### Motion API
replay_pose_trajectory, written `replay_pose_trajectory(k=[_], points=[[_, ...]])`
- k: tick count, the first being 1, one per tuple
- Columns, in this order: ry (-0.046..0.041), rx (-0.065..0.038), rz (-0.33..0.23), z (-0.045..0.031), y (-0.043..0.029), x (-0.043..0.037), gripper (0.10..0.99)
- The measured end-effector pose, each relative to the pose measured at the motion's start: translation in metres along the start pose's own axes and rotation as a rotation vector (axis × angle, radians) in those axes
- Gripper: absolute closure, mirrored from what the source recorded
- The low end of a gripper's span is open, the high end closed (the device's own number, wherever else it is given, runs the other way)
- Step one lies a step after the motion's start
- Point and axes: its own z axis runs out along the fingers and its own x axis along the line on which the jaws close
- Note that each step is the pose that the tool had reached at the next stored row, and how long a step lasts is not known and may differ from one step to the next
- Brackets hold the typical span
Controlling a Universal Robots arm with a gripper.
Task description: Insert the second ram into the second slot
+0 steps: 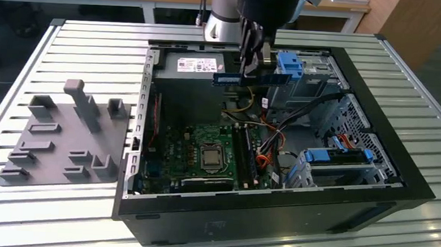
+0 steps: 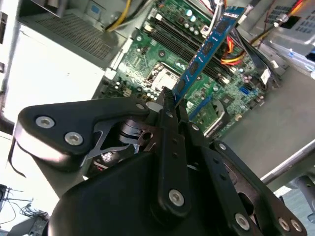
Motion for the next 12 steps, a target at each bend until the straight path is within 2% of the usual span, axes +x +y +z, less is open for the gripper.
replay_pose_trajectory(k=[3, 12], points=[[0.0032, 0.000, 0.011, 0.0005, 0.0002, 0.0021, 0.945], [0.0018, 0.001, 0.168, 0.0035, 0.0000, 0.0022, 0.945]])
